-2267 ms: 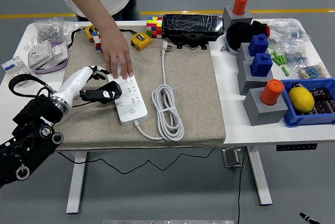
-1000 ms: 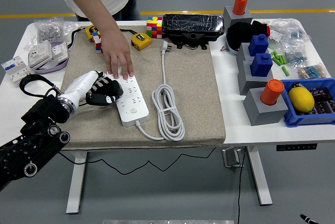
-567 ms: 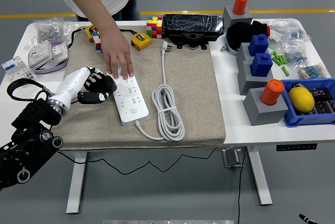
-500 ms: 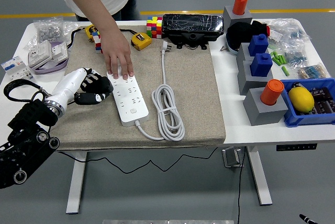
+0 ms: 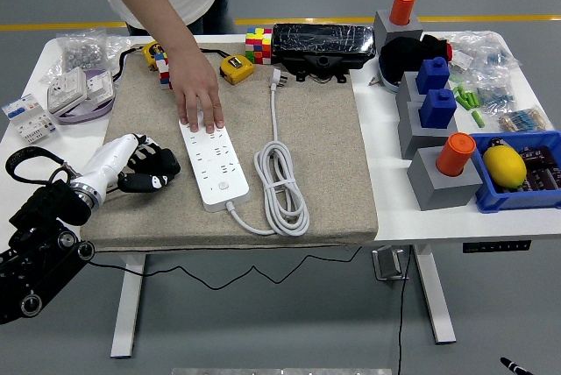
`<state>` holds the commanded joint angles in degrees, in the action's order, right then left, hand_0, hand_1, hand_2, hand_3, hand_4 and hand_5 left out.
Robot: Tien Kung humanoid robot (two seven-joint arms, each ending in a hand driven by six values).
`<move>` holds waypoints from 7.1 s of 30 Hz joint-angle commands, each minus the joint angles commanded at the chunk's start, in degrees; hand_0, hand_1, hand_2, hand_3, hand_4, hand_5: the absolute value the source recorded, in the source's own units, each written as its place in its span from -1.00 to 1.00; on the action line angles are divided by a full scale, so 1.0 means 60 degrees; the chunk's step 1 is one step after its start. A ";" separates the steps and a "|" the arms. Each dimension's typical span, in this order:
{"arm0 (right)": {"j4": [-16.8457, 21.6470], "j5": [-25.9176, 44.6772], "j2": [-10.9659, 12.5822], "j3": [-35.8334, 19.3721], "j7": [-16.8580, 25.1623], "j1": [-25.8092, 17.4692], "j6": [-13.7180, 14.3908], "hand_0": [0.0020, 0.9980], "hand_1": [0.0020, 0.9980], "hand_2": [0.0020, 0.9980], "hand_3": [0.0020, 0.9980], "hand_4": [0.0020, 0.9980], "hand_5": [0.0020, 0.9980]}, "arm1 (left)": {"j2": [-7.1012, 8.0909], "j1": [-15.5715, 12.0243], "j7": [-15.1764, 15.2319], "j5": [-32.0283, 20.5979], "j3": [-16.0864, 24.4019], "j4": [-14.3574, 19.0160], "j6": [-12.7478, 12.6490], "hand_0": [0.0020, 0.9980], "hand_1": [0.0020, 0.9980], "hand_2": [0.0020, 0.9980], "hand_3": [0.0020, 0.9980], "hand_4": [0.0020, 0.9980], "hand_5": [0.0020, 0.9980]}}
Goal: Put the plug near the board,insert it into the board,press the button,pull the plug out
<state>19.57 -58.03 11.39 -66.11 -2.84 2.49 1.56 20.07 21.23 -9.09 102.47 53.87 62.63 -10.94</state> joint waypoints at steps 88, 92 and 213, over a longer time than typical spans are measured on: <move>-0.0037 -0.0161 -0.0260 -0.0433 -0.0036 -0.0063 0.0045 0.31 0.32 0.32 0.16 1.00 0.12 | -0.0021 -0.1929 0.1607 -0.6538 0.3838 0.1797 -0.0087 -0.07 0.01 0.10 0.17 0.62 -0.11; -0.0117 -0.0150 -0.0281 -0.0475 -0.0042 -0.0116 0.0043 0.31 0.32 0.32 0.16 1.00 0.12 | -0.0011 -0.1950 0.1578 -0.6529 0.3814 0.1815 -0.0064 -0.07 0.01 0.10 0.17 0.62 -0.11; -0.0194 -0.0089 -0.0188 -0.0391 -0.0073 -0.0095 0.0016 0.31 0.32 0.33 0.16 1.00 0.13 | 0.0061 -0.1630 0.1338 -0.6554 0.3390 0.1972 0.0044 -0.02 0.03 0.12 0.17 0.61 -0.10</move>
<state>18.41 -58.56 10.26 -68.45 -3.28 1.92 1.66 20.43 11.45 -1.06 63.14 74.21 74.46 -10.68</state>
